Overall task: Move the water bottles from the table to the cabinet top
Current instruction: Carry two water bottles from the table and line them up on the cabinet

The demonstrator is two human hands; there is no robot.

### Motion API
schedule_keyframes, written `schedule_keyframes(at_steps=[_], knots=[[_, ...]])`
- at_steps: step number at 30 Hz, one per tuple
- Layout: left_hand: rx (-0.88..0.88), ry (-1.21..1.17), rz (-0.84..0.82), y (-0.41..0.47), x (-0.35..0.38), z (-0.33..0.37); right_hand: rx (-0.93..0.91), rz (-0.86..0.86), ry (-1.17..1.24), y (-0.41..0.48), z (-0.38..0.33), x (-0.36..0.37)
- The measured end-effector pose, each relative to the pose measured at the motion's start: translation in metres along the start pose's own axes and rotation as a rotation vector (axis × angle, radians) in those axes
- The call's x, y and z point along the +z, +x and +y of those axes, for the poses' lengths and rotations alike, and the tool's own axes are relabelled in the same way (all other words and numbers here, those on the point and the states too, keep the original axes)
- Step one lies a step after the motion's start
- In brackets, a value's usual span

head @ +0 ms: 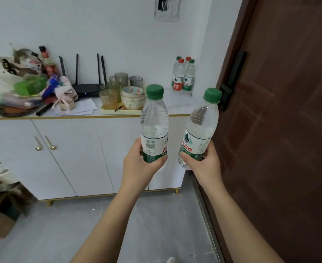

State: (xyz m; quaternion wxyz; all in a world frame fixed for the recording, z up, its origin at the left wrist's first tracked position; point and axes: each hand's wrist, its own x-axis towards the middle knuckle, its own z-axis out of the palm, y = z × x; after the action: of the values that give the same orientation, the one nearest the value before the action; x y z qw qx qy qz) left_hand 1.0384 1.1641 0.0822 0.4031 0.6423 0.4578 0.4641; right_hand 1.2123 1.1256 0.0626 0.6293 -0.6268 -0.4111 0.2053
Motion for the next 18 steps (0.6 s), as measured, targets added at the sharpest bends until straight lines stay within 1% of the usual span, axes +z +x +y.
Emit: schedule_keyframes(at_steps=[11, 18], knots=[[0.012, -0.019, 0.038, 0.142, 0.092, -0.005, -0.025, -0.056, -0.046, 0.17, 0.041, 0.004], [-0.003, -0.017, 0.05, 0.197, 0.128, -0.016, -0.026, -0.088, -0.055, 0.235, 0.059, 0.005]])
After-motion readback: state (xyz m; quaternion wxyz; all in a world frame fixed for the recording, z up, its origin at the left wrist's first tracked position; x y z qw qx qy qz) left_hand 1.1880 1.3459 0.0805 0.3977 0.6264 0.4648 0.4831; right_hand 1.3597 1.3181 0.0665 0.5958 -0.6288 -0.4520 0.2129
